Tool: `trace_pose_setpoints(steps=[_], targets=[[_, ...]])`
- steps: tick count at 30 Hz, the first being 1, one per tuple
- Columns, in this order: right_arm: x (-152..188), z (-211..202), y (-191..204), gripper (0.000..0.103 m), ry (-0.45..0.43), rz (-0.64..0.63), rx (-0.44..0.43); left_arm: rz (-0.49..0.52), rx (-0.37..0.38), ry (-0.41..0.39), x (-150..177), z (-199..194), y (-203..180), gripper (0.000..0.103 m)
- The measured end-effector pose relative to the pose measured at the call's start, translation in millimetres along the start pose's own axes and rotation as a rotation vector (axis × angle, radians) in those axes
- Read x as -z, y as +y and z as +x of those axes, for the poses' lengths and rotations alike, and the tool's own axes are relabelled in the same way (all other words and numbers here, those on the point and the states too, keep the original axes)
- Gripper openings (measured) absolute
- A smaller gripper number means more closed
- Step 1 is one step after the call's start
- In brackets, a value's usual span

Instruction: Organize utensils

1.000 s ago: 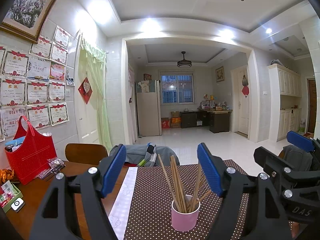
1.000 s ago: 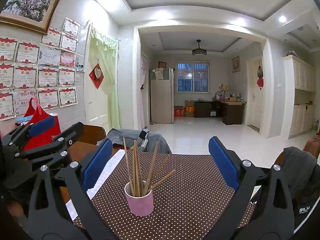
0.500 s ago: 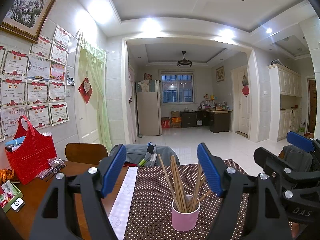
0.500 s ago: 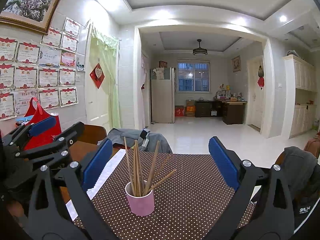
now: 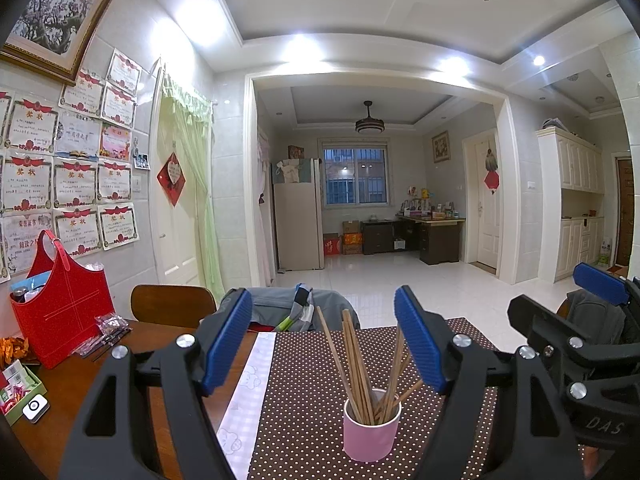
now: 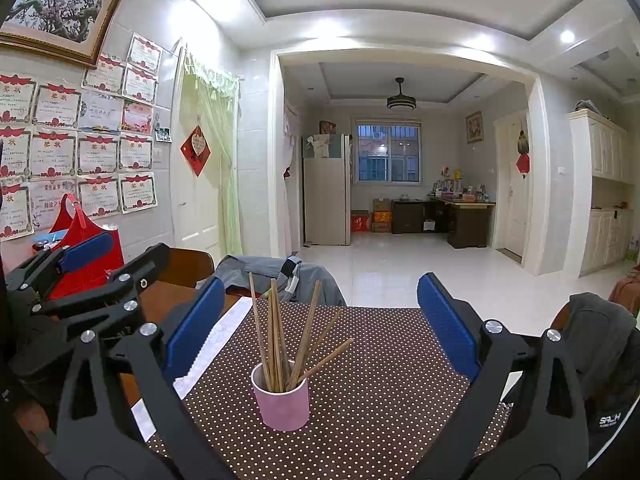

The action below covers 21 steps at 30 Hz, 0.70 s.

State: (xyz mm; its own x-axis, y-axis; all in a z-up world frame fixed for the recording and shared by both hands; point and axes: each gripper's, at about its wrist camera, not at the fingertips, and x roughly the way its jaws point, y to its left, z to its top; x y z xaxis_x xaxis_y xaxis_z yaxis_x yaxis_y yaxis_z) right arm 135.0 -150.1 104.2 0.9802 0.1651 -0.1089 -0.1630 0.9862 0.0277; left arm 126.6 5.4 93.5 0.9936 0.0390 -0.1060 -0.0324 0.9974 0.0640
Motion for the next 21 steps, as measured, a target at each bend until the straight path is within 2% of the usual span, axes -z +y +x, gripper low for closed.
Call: trace_pose_setpoints(steps=[21], targets=[[0.1, -0.4, 1.1, 0.095, 0.001, -0.001, 0.000, -0.001, 0.000, 0.000, -1.3, -0.2, 0.2, 0.073]])
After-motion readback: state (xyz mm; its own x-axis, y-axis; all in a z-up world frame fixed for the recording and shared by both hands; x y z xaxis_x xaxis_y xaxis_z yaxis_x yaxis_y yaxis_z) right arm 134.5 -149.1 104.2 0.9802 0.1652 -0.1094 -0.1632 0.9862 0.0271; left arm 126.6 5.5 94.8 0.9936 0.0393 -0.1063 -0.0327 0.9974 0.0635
